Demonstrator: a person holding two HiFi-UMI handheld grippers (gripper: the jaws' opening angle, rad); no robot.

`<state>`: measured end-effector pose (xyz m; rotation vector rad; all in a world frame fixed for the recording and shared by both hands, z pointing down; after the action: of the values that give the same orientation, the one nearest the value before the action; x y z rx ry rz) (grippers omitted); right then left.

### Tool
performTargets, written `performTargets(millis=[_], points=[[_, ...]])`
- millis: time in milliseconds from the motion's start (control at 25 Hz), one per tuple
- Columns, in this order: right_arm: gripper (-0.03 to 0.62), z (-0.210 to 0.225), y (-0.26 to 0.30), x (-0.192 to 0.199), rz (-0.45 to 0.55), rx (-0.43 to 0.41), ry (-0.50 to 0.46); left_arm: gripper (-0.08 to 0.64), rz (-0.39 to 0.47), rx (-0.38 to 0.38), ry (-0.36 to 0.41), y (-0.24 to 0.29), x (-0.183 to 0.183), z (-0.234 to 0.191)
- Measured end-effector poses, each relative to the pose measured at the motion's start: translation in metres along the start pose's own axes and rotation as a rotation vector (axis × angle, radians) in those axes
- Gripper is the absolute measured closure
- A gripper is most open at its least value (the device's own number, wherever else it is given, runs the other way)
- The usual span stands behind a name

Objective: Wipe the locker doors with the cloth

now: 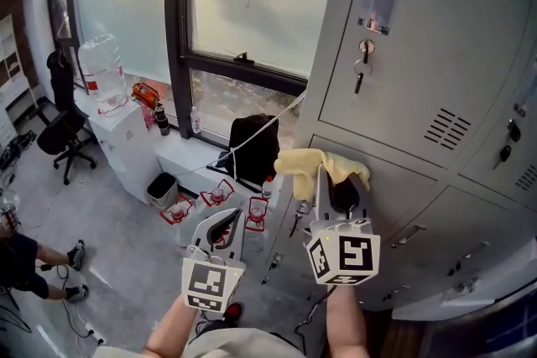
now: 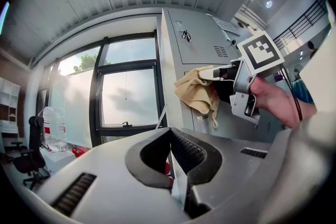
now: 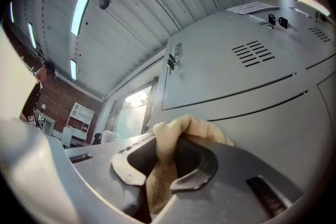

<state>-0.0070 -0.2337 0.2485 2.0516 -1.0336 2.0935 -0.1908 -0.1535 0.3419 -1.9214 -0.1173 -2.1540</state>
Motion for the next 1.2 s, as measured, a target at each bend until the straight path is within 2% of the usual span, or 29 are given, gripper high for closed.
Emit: performTargets(millis=[480,1200], points=[[0.525,0.035,-0.020,-0.009,0.002,0.063,-0.046,0.538,0.000,0.079,-0.010,0.020,0.001,0.030],[0.525,0.097,-0.066,-0.029,-0.010,0.209,-0.107,0.538,0.014,0.200,-0.031,0.043,0.002,0.081]])
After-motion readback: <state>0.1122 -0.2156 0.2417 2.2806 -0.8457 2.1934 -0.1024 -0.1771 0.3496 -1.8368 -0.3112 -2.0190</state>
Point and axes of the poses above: the fingertips, and each gripper's own axes: y forward along the fingers, z to its right, x out of its underside, the point moved 7 cm from there along -y, backward along the fingers, and after that the axes turned 8 degrees about z, right-handed, at the moved point
